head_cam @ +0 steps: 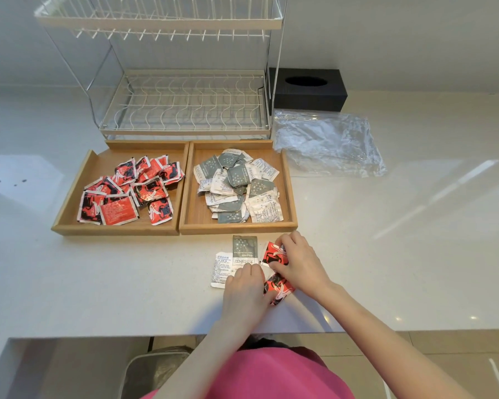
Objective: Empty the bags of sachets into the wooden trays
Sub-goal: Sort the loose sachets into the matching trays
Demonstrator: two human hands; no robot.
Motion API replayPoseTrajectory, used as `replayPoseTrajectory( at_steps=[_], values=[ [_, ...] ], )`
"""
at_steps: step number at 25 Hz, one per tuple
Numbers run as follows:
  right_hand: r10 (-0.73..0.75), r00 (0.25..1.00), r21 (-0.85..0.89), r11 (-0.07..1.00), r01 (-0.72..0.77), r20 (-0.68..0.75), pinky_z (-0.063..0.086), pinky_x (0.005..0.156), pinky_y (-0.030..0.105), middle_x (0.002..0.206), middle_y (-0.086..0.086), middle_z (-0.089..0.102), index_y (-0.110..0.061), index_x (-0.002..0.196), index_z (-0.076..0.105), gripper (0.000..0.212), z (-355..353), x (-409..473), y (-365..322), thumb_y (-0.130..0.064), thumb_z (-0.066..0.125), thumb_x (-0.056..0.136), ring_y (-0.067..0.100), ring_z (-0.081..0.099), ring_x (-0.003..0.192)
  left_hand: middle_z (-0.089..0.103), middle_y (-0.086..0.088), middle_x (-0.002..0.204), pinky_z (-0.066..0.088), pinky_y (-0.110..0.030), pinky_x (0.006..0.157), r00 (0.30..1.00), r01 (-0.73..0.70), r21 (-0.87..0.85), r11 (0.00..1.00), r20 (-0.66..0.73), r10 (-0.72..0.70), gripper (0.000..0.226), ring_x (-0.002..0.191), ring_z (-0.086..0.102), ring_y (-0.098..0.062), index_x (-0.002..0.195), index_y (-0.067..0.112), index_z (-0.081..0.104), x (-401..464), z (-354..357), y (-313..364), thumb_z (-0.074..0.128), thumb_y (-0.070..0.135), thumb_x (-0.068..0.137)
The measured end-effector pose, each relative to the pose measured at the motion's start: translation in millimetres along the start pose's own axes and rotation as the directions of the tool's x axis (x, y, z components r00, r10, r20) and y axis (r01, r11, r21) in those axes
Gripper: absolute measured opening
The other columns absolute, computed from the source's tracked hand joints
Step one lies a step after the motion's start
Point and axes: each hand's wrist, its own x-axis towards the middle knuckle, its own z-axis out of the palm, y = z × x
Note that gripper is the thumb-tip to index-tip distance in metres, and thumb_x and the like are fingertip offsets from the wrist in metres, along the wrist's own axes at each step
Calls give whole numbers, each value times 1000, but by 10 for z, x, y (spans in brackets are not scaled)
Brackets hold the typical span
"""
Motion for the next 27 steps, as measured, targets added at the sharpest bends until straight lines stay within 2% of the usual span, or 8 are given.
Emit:
replayPoseTrajectory(
  at_steps=[5, 9, 11, 14, 16, 20, 24, 27],
  values=[
    [-8, 1000, 40, 999, 8, 20, 31, 71, 29, 90, 4, 44, -6, 100, 49, 18, 9, -78, -54, -17, 50, 86, 27, 48, 92, 53, -12, 118, 33, -36, 91, 997, -3, 78, 997, 79, -3, 39, 113, 47, -30, 112, 6, 45, 40, -40, 14, 52, 33, 85],
    [38, 999, 219, 975, -33, -17, 35, 65, 28, 91, 11, 58, -6, 101, 56, 19, -96, -86, -160, -11, 46, 85, 22, 51, 81, 53, -11, 117, 32, -36, 90, 992, -57, 77, 995, 115, 48, 35, 113, 46, -28, 111, 8, 48, 17, -86, -50, 49, 32, 86],
    [61, 998, 300, 953, -48, -34, 37, 61, 23, 87, 6, 60, -8, 103, 58, 22, -157, -72, -222, -10, 48, 84, 20, 53, 78, 58, -9, 111, 33, -34, 84, 994, -42, -57, 997, 96, 48, 24, 108, 49, -28, 101, 12, 52, -3, -159, -167, 50, 29, 85],
    [86, 995, 429, 902, -54, -56, 44, 72, 26, 88, -1, 63, -12, 106, 60, 22, -204, 3, -326, -14, 54, 85, 18, 59, 81, 65, -10, 94, 31, -29, 66, 992, 21, -337, 941, 127, 23, 6, 85, 54, -24, 82, 18, 51, 9, -366, -391, 55, 23, 82],
    [109, 993, 524, 849, -66, -52, 44, 68, 24, 83, -1, 62, -14, 102, 62, 16, -186, 73, -443, -16, 52, 88, 13, 57, 74, 60, -7, 85, 27, -27, 60, 991, 36, -427, 904, 129, 21, 4, 76, 49, -19, 83, 18, 50, 7, -528, -550, 54, 20, 84],
    [168, 985, 617, 779, -111, -34, 41, 67, 30, 75, 7, 57, 3, 93, 60, 24, -91, 239, -739, -14, 44, 91, 17, 51, 70, 56, -2, 87, 27, -27, 56, 994, 86, -542, 836, -8, -108, 6, 80, 50, -22, 93, 16, 50, 20, -853, -897, 45, 18, 89],
    [105, 994, 595, 800, -81, -5, 48, 78, 35, 76, 0, 60, -11, 96, 62, 15, -17, 459, -1183, -13, 48, 89, 19, 58, 78, 55, -7, 92, 24, -28, 60, 943, 129, -549, 826, -189, -274, 22, 82, 47, -23, 108, 7, 53, 134, -1152, -1353, 44, 14, 90],
    [42, 998, 578, 814, -58, 41, 49, 73, 31, 73, -6, 59, -7, 109, 60, 23, 80, 682, -1540, -11, 51, 88, 20, 61, 83, 63, -16, 97, 28, -29, 64, 906, 172, -517, 839, -252, -341, 21, 77, 50, -25, 104, 3, 53, 302, -1331, -1690, 47, 16, 88]
  ],
)
